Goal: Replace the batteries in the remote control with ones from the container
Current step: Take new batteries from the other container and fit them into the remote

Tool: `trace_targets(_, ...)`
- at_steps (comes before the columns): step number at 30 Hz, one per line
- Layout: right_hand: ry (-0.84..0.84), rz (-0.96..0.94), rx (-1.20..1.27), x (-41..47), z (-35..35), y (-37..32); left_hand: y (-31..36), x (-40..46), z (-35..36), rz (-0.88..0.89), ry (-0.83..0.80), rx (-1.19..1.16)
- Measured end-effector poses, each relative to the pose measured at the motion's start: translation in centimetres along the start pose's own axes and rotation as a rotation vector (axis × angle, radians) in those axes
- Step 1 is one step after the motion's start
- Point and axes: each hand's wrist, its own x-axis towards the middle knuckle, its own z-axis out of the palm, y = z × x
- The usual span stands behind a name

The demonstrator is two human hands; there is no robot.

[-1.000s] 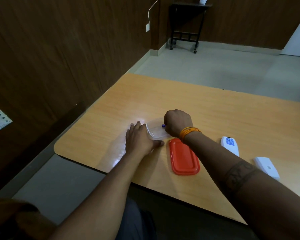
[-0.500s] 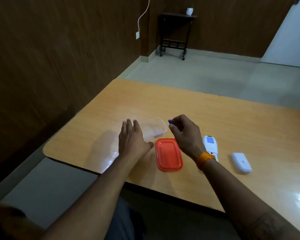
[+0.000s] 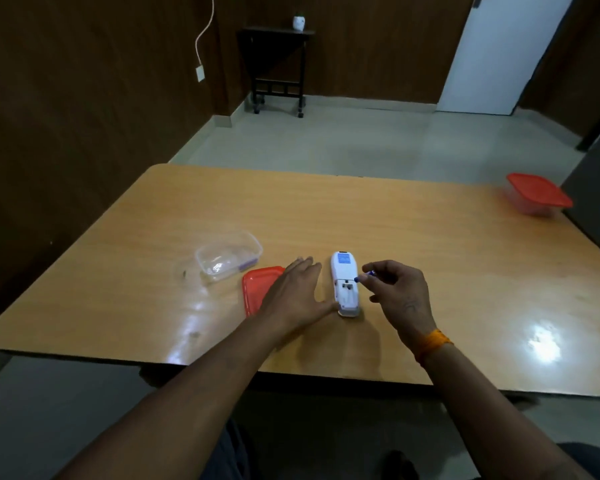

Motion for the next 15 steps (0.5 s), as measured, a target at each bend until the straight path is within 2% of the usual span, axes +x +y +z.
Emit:
trace_targets(3,-0.05,-0.051,-0.07,0.4,-0.2,0.3,0.8,0.7,1.2,0.061,-0.06,-0.018)
trace_targets(7,-0.083,-0.164,-0.302,0.7,0.0,0.1,0.7,1.7,2.6,0.1,-0.043,-0.021)
trace_targets(15,-0.127,-0.206,-0.345,0.9,1.4,0.9,0.8,1.6,3.2,0.09,0.012,-0.068)
